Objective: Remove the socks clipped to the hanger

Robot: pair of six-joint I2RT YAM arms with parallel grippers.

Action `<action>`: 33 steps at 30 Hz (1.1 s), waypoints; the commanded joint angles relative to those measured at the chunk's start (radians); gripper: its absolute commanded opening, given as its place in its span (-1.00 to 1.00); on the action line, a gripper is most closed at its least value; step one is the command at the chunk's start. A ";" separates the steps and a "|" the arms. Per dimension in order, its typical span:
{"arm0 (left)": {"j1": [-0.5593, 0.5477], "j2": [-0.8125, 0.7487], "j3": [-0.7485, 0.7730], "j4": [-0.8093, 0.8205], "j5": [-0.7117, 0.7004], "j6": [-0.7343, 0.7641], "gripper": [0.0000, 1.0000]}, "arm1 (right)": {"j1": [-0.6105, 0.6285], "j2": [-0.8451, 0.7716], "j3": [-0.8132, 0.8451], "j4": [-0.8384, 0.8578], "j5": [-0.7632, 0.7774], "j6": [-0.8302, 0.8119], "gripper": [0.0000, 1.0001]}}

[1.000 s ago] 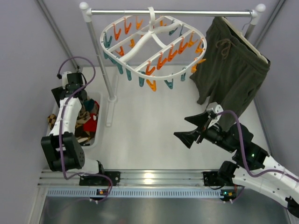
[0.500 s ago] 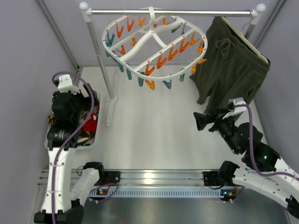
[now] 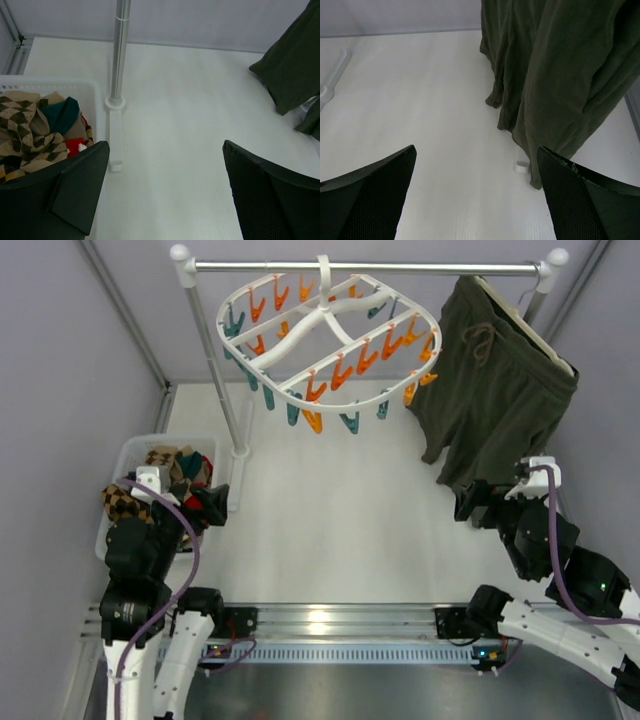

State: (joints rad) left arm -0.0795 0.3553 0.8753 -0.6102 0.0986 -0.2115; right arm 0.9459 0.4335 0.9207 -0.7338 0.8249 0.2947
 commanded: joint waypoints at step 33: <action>-0.009 0.036 -0.012 0.006 0.069 -0.011 0.96 | 0.002 0.013 0.055 -0.076 0.063 -0.026 0.99</action>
State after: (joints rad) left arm -0.0860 0.3637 0.8700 -0.6407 0.1677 -0.2153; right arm 0.9463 0.4351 0.9649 -0.8528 0.8707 0.2821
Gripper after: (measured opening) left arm 0.982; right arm 0.993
